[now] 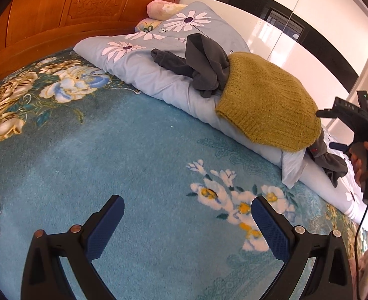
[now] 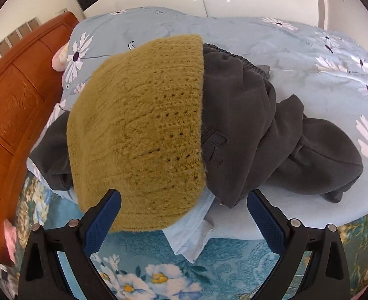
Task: Fold clothes
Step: 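Reach the right tool to the yellow sweater and grasp its edge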
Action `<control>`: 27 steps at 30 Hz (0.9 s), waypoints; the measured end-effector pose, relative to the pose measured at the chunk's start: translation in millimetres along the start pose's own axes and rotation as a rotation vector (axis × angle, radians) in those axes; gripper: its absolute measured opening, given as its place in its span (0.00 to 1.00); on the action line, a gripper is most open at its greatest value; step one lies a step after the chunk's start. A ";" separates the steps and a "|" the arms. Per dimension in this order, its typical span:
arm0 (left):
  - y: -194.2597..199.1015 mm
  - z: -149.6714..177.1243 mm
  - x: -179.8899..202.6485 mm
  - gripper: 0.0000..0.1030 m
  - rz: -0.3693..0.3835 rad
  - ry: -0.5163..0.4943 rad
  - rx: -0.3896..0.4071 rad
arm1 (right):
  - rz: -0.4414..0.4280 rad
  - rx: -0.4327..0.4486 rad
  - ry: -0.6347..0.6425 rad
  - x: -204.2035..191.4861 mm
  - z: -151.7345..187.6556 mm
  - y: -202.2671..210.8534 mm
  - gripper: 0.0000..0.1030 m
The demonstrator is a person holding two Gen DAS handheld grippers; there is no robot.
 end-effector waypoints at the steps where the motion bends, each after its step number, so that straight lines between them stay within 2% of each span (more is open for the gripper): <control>1: 0.9 2.0 1.4 1.00 0.001 -0.006 -0.001 | -0.019 0.001 -0.005 -2.5 -1.9 -1.3 0.98; 6: 5.8 7.1 7.9 1.00 0.014 -0.029 0.004 | -0.021 0.028 0.074 -21.1 -17.1 -8.1 0.95; 8: 7.4 7.1 9.9 1.00 0.016 -0.036 0.006 | -0.006 0.030 0.081 -18.4 -25.5 -13.8 0.83; 10: 9.4 6.4 10.4 1.00 0.022 -0.040 0.010 | -0.028 0.020 0.042 -14.4 -33.3 -21.7 0.68; 12: 11.4 6.1 9.4 1.00 0.021 -0.043 0.012 | -0.058 0.024 -0.004 -13.0 -38.1 -27.0 0.65; 13: 12.5 6.2 8.3 1.00 0.019 -0.043 0.012 | -0.086 0.032 -0.022 -14.6 -38.8 -27.4 0.56; 15: 15.5 6.7 5.4 1.00 0.020 -0.040 0.014 | -0.192 0.072 -0.074 -24.7 -37.7 -20.3 0.46; 17: 18.6 6.8 1.5 1.00 0.022 -0.031 0.019 | -0.331 0.116 -0.115 -37.8 -34.1 -9.8 0.45; 19: 19.8 6.6 -2.5 1.00 0.020 -0.015 0.022 | -0.412 0.102 -0.124 -44.3 -27.6 -10.9 0.45; 22: 19.5 7.8 -6.2 1.00 0.020 0.007 0.013 | -0.355 0.039 -0.171 -34.9 -20.2 -29.7 0.45; 27: 24.7 9.3 -9.1 1.00 0.010 -0.010 0.009 | -0.297 0.017 -0.214 -38.5 -22.7 -37.9 0.44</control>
Point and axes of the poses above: each gripper's, at about its wrist camera, not at the fingertips, and y roughly against the way its jaws point, x to its right, z to its underside, the point moved 8 cm from there along -y, roughly the way its jaws point, and after that the axes turned 7 degrees about y, right-handed, at the moved point
